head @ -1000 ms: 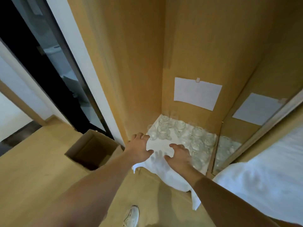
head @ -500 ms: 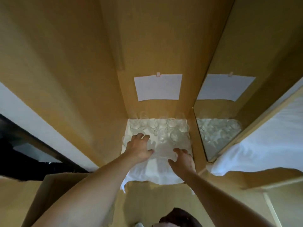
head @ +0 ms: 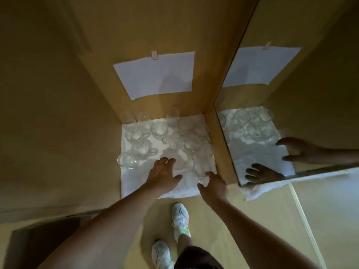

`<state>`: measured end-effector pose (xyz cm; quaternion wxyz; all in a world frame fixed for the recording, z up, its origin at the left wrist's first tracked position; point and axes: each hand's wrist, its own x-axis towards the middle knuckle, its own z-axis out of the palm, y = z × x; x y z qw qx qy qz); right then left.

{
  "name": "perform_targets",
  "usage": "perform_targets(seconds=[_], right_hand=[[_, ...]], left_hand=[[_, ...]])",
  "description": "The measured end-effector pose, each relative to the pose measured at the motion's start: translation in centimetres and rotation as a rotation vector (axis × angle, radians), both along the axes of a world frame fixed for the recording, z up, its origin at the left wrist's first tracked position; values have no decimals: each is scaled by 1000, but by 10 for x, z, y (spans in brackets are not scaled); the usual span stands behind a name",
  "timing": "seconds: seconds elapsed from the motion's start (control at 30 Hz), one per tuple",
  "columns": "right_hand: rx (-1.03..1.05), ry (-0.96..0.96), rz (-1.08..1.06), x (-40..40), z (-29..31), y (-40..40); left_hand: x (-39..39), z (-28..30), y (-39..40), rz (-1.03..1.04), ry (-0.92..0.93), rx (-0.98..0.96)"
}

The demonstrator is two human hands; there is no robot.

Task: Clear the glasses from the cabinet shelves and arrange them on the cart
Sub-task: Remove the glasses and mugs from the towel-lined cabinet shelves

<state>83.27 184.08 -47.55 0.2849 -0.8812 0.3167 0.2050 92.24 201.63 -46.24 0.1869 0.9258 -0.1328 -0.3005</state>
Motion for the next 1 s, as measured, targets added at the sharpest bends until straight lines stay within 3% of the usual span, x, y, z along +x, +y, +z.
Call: perform_targets(seconds=[0.27, 0.57, 0.83, 1.0], right_hand=[[91, 107, -131, 25, -81, 3], [121, 87, -409, 39, -165, 8], [79, -76, -677, 35, -191, 12], [84, 21, -694, 38, -203, 8]], left_hand=[[20, -80, -27, 133, 132, -80], [42, -174, -51, 269, 217, -139], [64, -202, -69, 574, 188, -238], [78, -202, -77, 800, 36, -283]])
